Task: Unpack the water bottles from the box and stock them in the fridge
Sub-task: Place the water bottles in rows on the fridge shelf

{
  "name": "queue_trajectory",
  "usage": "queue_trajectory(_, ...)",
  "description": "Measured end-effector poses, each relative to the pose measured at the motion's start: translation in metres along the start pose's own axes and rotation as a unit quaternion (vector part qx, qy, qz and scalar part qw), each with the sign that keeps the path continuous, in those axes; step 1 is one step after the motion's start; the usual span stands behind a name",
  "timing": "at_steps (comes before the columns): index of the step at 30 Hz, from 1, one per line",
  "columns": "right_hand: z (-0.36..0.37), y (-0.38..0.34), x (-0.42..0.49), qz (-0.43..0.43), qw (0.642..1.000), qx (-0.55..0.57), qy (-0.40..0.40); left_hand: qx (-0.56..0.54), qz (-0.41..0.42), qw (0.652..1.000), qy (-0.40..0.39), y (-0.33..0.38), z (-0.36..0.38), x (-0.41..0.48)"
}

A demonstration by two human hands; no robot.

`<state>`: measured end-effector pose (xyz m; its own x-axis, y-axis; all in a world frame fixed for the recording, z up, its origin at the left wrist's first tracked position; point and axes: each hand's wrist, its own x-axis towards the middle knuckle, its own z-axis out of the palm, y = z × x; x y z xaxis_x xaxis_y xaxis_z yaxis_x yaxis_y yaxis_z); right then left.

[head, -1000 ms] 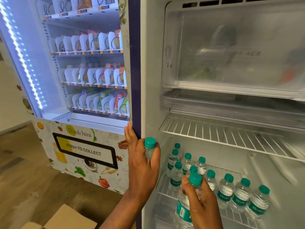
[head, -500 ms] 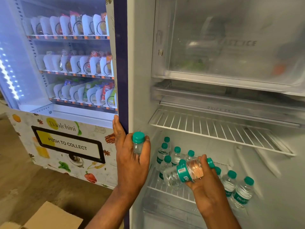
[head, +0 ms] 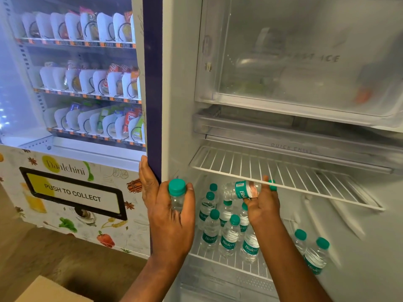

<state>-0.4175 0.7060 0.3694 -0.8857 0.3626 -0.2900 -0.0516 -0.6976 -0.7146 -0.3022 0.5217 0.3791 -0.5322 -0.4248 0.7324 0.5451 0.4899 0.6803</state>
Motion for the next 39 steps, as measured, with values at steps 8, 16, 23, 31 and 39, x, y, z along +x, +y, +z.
queue_trajectory(8, 0.015, 0.004, 0.040, -0.054, 0.998, -0.006, 0.014, 0.027, 0.035, 0.998, 0.033, -0.014, 0.010, -0.004)
queue_trajectory(16, 0.023, 0.019, 0.067, -0.146, 0.964, -0.219, 0.030, 0.069, 0.063, 0.993, 0.072, -0.025, 0.018, -0.002)
queue_trajectory(23, 0.031, 0.032, 0.082, -0.170, 0.929, -0.330, -0.011, 0.070, 0.056, 0.992, 0.089, -0.026, 0.024, -0.003)
queue_trajectory(31, 0.027, 0.052, 0.098, -0.188, 0.902, -0.387, -0.036, 0.066, 0.068, 0.991, 0.097, -0.028, 0.024, -0.002)
queue_trajectory(39, 0.021, 0.068, 0.121, -0.190, 0.874, -0.446, -0.034, 0.077, 0.065, 0.990, 0.095, -0.030, 0.025, -0.003)
